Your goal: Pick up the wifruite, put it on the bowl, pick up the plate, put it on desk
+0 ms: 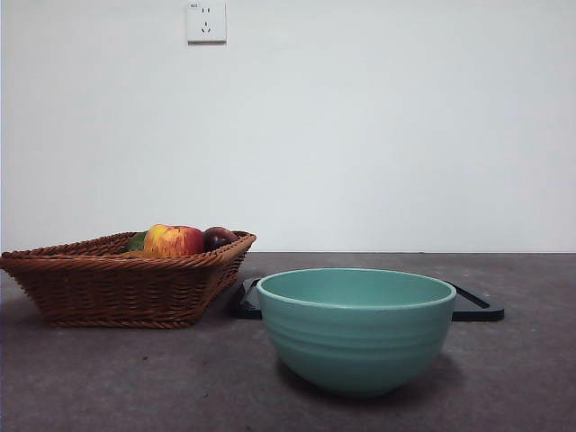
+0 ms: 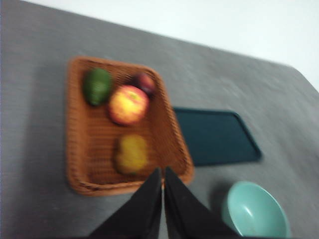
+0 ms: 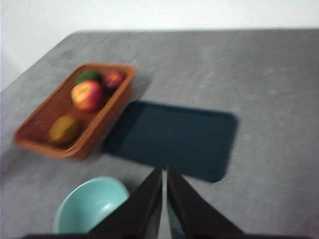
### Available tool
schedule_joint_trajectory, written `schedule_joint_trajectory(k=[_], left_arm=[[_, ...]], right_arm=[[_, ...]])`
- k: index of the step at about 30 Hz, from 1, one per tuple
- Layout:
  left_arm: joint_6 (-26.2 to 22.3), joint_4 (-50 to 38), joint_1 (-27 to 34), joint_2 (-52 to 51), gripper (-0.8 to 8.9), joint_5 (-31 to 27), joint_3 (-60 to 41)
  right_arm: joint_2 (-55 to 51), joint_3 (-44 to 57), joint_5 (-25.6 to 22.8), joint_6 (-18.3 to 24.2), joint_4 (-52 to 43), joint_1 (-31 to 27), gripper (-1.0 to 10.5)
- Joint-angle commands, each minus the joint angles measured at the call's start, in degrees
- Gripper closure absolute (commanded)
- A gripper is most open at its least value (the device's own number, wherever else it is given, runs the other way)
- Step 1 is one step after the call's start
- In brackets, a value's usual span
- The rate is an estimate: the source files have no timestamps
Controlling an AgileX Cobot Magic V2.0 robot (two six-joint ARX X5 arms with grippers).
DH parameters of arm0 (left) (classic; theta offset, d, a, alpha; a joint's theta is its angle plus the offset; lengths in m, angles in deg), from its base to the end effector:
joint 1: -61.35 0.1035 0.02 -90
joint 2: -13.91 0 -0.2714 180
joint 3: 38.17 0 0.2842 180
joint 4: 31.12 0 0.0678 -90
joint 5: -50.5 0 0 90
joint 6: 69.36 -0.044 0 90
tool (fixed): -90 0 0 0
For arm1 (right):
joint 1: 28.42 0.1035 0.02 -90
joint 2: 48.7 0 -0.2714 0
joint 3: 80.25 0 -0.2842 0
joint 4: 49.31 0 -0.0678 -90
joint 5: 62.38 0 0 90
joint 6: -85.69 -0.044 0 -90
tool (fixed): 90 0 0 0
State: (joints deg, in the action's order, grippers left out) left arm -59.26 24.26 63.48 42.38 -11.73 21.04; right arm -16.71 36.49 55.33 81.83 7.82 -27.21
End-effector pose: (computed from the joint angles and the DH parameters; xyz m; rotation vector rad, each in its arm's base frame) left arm 0.1234 -0.0159 0.3336 -0.2827 0.4574 -0.4031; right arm 0.1283 0.0232 0.3482 0.1694 0.4608 0.4812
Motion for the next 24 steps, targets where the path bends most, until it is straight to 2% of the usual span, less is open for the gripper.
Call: schedule_joint_trajectory(k=[1,10,14,19,22,24], left_arm=[[-3.69,2.32,-1.57,2.69,8.03,1.46,4.00],[-8.17,12.59,-10.34,9.88,8.04,3.98,12.66],[-8.44,14.10,-13.49,10.91,8.04,4.22,12.96],[-8.44,13.75,-13.81,11.02,8.00,4.20,12.94],[-8.41,13.75,-13.81,10.99,6.96,4.20,12.96],[-8.39,13.75,-13.81,10.99,5.55,4.20,12.94]], right_arm=[[2.97,-3.76,1.95,3.08,2.73,1.95,9.4],[9.97,-11.37,4.15,7.21,13.92,12.39,9.4],[11.02,-12.04,5.31,7.78,15.63,17.00,9.4],[11.02,-12.04,5.27,7.76,15.06,18.05,9.4],[11.02,-12.04,5.27,7.74,15.08,18.05,8.8],[11.02,-12.04,5.16,7.48,15.08,18.05,7.3]])
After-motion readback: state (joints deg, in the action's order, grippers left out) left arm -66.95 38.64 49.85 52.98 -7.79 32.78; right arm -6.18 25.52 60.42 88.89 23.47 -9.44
